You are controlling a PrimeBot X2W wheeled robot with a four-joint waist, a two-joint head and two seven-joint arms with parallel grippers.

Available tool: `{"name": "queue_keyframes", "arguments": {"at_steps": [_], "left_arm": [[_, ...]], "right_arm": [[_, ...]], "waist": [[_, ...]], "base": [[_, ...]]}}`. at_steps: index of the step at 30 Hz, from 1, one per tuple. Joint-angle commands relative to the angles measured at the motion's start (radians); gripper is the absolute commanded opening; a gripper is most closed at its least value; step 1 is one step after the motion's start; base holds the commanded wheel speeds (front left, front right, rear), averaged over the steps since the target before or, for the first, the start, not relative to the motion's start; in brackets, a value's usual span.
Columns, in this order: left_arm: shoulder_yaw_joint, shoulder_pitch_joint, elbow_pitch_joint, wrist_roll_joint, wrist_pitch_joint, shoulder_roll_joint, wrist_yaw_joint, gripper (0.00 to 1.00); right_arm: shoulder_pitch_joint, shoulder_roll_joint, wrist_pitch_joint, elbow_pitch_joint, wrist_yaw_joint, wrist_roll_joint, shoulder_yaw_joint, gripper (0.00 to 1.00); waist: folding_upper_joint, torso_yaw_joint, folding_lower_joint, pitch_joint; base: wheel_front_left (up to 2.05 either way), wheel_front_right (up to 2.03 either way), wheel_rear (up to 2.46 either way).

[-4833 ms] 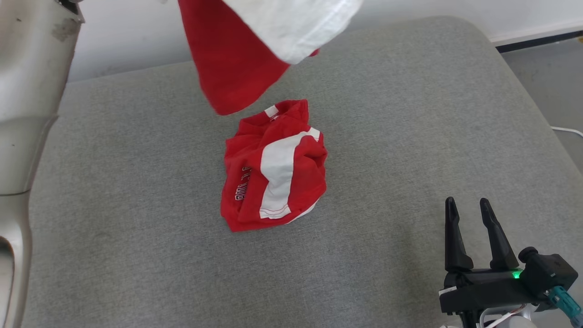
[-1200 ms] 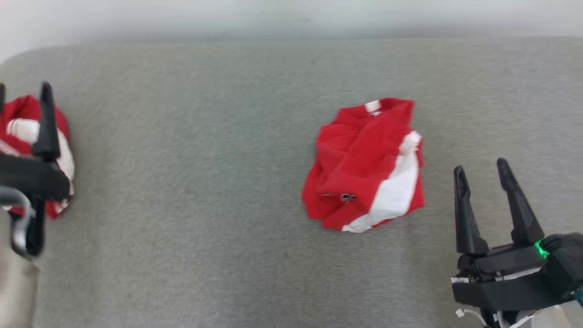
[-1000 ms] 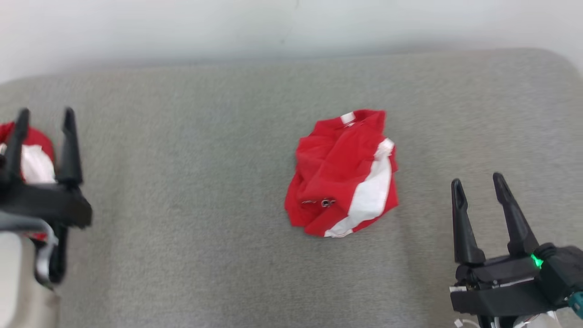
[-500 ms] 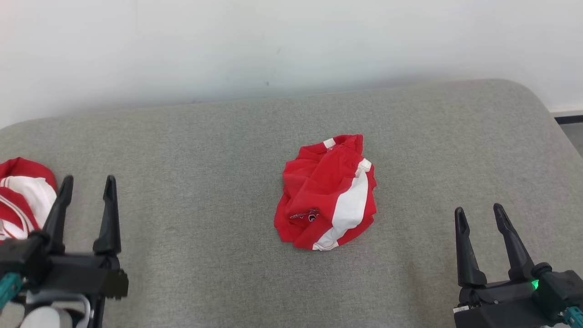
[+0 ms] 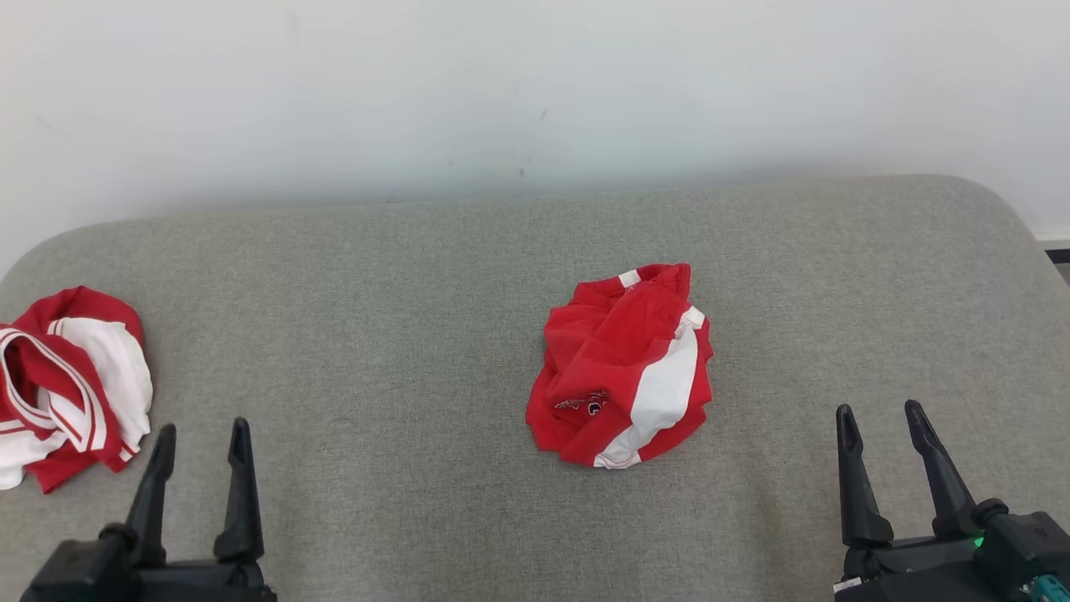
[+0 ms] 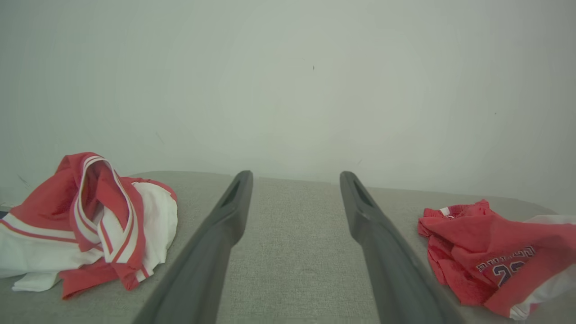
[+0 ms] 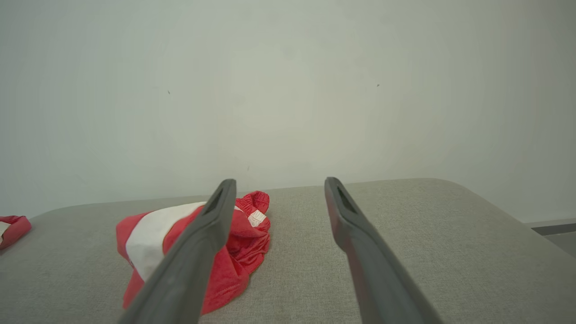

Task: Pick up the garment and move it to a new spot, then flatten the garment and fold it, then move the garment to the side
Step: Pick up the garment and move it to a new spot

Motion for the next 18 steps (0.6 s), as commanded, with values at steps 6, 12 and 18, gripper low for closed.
{"name": "queue_keyframes", "arguments": {"at_steps": [6, 12, 18], "left_arm": [[0.007, 0.068, -0.034, 0.041, -0.001, -0.030, -0.011, 1.00], [-0.009, 0.094, -0.034, 0.050, -0.001, -0.050, -0.015, 1.00], [-0.008, 0.090, -0.027, 0.051, -0.001, -0.058, -0.020, 1.00]], "right_arm": [[0.015, -0.004, -0.005, 0.015, -0.002, 0.014, 0.000, 1.00], [0.018, -0.005, -0.005, 0.031, -0.002, 0.018, 0.003, 1.00], [0.017, -0.002, -0.005, 0.053, -0.002, 0.027, 0.026, 1.00]], "waist": [[0.0001, 0.011, 0.0001, 0.000], [0.0001, 0.019, 0.0001, 0.002], [0.0001, 0.022, 0.0001, 0.001]], "base": [[0.00, 0.00, 0.00], [0.00, 0.00, 0.00], [0.00, 0.00, 0.00]]}}
